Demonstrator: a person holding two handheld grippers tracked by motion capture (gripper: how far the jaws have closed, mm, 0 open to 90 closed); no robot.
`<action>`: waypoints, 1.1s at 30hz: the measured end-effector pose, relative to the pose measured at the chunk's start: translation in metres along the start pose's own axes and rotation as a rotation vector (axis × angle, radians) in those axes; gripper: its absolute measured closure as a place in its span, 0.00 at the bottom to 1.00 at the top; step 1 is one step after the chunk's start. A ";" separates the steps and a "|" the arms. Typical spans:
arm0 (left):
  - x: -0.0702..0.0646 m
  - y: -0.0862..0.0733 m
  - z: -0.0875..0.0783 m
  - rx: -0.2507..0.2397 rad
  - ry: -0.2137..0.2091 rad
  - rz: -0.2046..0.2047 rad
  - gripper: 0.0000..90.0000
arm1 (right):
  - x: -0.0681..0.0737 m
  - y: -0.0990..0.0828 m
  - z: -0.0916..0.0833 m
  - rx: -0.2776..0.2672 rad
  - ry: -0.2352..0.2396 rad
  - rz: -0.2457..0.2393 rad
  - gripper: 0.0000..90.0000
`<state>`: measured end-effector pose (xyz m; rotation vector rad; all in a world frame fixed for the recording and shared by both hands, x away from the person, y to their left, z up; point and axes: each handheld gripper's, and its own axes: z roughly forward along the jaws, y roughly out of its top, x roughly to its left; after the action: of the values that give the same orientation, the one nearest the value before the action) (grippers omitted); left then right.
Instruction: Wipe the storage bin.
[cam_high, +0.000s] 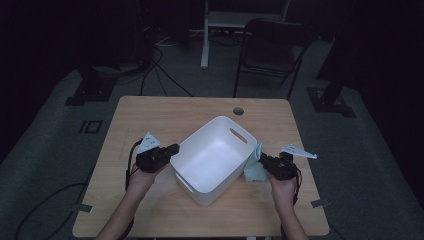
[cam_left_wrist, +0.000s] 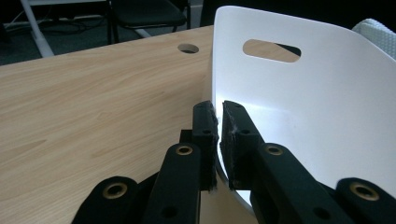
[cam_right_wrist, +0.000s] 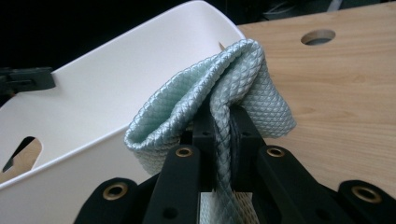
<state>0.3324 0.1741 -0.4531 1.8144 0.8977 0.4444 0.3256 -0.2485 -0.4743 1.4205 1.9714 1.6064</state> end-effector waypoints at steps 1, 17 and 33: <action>0.000 0.000 0.000 0.000 0.001 0.000 0.94 | 0.000 -0.001 0.001 0.003 -0.003 0.003 0.93; 0.000 0.001 0.001 0.005 -0.007 0.013 0.93 | -0.015 -0.019 0.019 0.084 -0.008 0.063 0.93; -0.002 0.000 0.001 0.002 0.001 0.007 0.93 | -0.032 -0.045 0.043 0.216 -0.025 0.111 0.92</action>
<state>0.3320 0.1723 -0.4531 1.8196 0.8928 0.4489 0.3476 -0.2436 -0.5410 1.6466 2.1408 1.4456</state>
